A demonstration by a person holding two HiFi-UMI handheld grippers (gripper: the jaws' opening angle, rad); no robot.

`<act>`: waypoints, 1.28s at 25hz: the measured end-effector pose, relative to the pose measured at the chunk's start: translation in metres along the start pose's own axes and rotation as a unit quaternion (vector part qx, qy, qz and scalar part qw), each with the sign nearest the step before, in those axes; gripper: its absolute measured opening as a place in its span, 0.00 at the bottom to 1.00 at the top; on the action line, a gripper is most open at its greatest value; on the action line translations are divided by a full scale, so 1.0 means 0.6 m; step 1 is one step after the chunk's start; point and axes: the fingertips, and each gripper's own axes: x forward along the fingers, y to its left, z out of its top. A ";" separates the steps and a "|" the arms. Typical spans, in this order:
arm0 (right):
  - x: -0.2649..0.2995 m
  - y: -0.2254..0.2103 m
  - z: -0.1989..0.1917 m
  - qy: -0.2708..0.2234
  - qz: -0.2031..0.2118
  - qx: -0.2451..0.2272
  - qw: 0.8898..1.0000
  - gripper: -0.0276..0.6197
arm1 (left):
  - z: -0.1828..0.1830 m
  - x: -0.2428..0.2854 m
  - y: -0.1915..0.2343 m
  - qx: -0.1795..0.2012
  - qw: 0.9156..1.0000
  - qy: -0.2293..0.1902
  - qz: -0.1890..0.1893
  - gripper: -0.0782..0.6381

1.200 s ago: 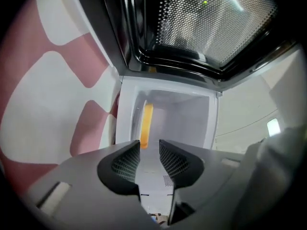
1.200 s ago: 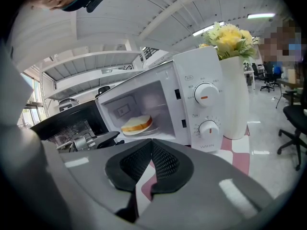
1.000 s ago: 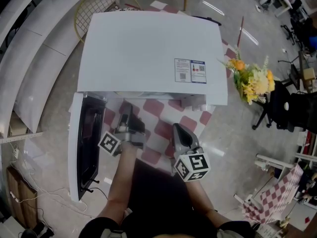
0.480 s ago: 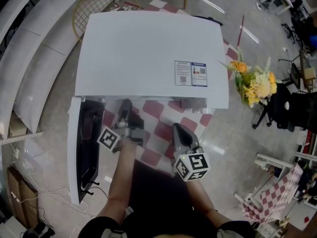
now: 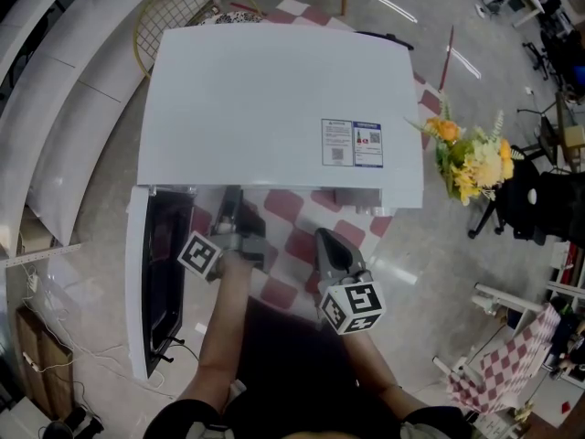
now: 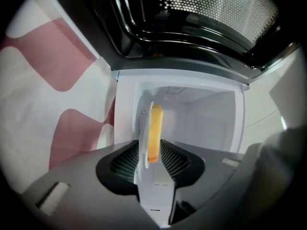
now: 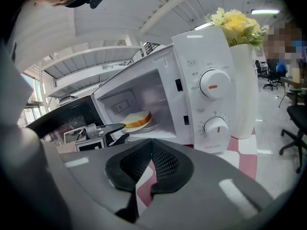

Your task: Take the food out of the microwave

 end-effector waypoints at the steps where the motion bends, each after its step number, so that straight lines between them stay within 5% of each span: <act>1: 0.001 -0.001 0.000 0.000 0.000 0.000 1.000 0.04 | 0.001 0.002 -0.002 0.002 1.000 0.000 0.000 0.30; 14: 0.011 -0.006 0.002 0.006 0.000 -0.001 1.000 0.04 | 0.006 0.008 0.014 0.011 0.999 -0.004 0.049 0.16; 32: -0.001 -0.011 -0.018 0.002 -0.029 0.009 1.000 0.04 | 0.008 0.012 0.008 0.020 0.999 0.003 0.046 0.12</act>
